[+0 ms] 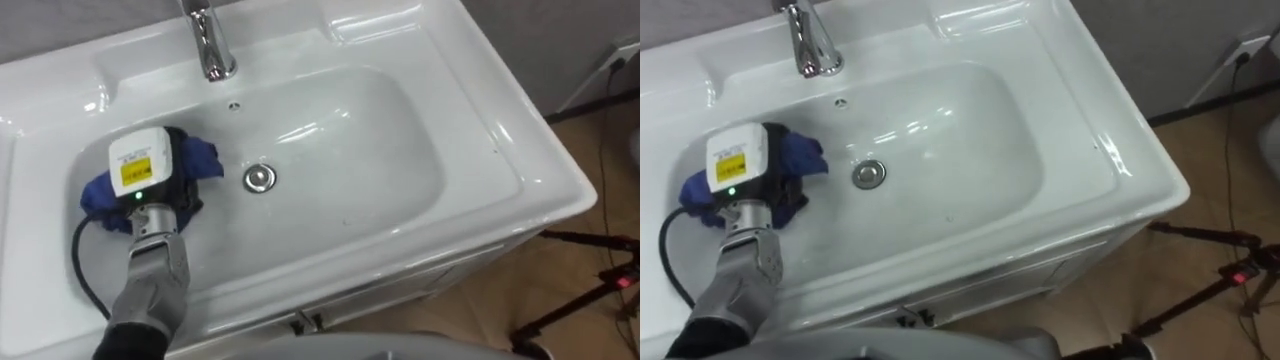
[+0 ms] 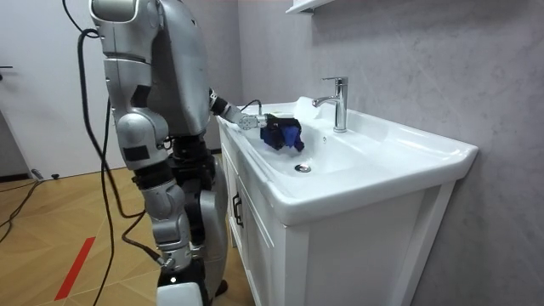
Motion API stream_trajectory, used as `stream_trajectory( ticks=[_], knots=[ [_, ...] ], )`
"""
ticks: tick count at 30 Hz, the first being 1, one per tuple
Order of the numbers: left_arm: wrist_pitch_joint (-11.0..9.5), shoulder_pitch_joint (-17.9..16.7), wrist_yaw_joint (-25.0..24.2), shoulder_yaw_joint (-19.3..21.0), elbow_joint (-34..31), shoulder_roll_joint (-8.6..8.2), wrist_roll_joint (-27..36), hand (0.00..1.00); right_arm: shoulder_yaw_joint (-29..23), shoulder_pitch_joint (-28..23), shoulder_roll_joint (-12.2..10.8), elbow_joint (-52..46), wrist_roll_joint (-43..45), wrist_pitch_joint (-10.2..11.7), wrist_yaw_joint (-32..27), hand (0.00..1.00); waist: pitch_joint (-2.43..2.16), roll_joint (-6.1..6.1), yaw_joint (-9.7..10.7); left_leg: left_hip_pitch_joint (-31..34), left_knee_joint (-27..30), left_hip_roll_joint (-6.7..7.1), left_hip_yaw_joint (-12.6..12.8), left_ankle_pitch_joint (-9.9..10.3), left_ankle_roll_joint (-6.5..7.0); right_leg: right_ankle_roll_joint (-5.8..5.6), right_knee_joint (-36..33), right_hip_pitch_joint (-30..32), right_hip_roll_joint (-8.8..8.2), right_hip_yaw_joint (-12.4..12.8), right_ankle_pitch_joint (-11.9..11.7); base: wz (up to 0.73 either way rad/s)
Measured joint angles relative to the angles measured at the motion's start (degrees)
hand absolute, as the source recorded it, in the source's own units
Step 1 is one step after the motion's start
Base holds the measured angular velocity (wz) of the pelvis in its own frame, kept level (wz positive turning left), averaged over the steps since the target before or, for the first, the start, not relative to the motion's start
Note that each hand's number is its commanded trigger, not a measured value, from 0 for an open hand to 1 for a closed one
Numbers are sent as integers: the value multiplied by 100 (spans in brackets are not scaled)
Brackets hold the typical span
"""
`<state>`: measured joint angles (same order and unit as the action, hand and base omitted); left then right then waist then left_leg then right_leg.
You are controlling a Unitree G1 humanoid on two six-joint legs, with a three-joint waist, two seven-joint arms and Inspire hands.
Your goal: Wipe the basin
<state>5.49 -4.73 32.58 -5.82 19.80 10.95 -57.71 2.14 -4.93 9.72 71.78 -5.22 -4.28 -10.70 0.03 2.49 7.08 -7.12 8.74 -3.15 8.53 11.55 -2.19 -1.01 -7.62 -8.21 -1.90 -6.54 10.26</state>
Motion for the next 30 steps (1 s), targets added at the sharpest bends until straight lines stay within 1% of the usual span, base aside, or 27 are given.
stream_trajectory(
  ticks=[1,3,5,7,9,12,14,16,19,21,23,25,27,28,30],
  knots=[
    [-70,1,59,9,-122,0,134,100,2,3,-1,0,-147,25,0,0,-16,29,-36,-15,-3,-1,0,0,0,0,0,-8,0,-6,0,0],
    [-172,4,106,16,-276,0,366,100,2,-17,-2,13,-345,80,1,0,-32,54,-91,-40,-5,-2,0,0,0,0,2,-19,1,-15,0,0],
    [-270,21,182,35,-310,0,576,100,4,2,-3,87,-455,134,5,0,-37,61,-120,-52,-5,-2,-10,0,0,0,2,-44,0,-40,0,6],
    [-334,21,201,76,-314,37,779,100,4,28,-26,155,-587,184,24,0,-37,61,-130,-45,-2,-1,-76,0,0,0,2,-35,0,-82,0,9],
    [-337,20,201,90,-395,103,883,100,11,37,-29,187,-692,192,61,0,-28,48,-146,-7,20,0,-82,0,0,0,6,-16,-2,-103,0,5],
    [-337,19,200,168,-721,184,878,100,46,15,-30,216,-790,183,95,0,-8,18,-255,69,82,5,-92,0,0,1,8,12,-11,-138,-1,3],
    [-337,19,201,185,-948,206,873,100,50,-28,-22,215,-784,184,91,0,-8,17,-293,77,96,9,-101,0,0,1,18,3,-14,-145,-1,0],
    [-347,19,220,252,-1134,297,867,100,54,-28,-20,210,-768,190,89,0,-18,36,-308,78,104,10,-109,0,0,2,25,-9,-14,-150,-1,0],
    [-364,19,224,456,-1135,335,863,100,53,-52,-6,207,-736,198,87,0,-33,69,-288,45,106,17,-140,0,1,2,32,-94,-14,-162,-1,4],
    [-362,17,227,572,-1122,339,869,100,43,-74,1,206,-691,198,87,0,-34,81,-294,46,100,19,-163,-1,1,2,29,-96,-14,-172,-1,4],
    [-354,3,227,700,-1053,348,870,100,36,-86,4,230,-701,197,87,0,-32,83,-324,36,92,18,-168,-1,1,2,28,-95,-14,-175,-1,0],
    [-345,-75,224,856,-1021,348,872,100,-6,-146,4,232,-788,196,94,0,-31,86,-405,34,90,18,-166,-1,1,2,28,-89,-13,-170,-1,0],
    [-346,-130,224,957,-1021,348,869,100,-17,-198,4,243,-793,190,99,0,-25,92,-467,37,89,18,-167,0,1,2,28,-88,-13,-173,-1,0],
    [-344,-173,224,1062,-1009,349,867,100,-39,-202,8,239,-777,188,111,0,-15,111,-521,39,90,18,-165,0,1,3,26,-88,-13,-174,-1,0],
    [-331,-182,224,1180,-941,351,879,100,-106,-209,38,241,-768,186,152,0,8,152,-558,40,91,19,-167,0,1,3,19,-88,-15,-190,-2,0]
  ],
)
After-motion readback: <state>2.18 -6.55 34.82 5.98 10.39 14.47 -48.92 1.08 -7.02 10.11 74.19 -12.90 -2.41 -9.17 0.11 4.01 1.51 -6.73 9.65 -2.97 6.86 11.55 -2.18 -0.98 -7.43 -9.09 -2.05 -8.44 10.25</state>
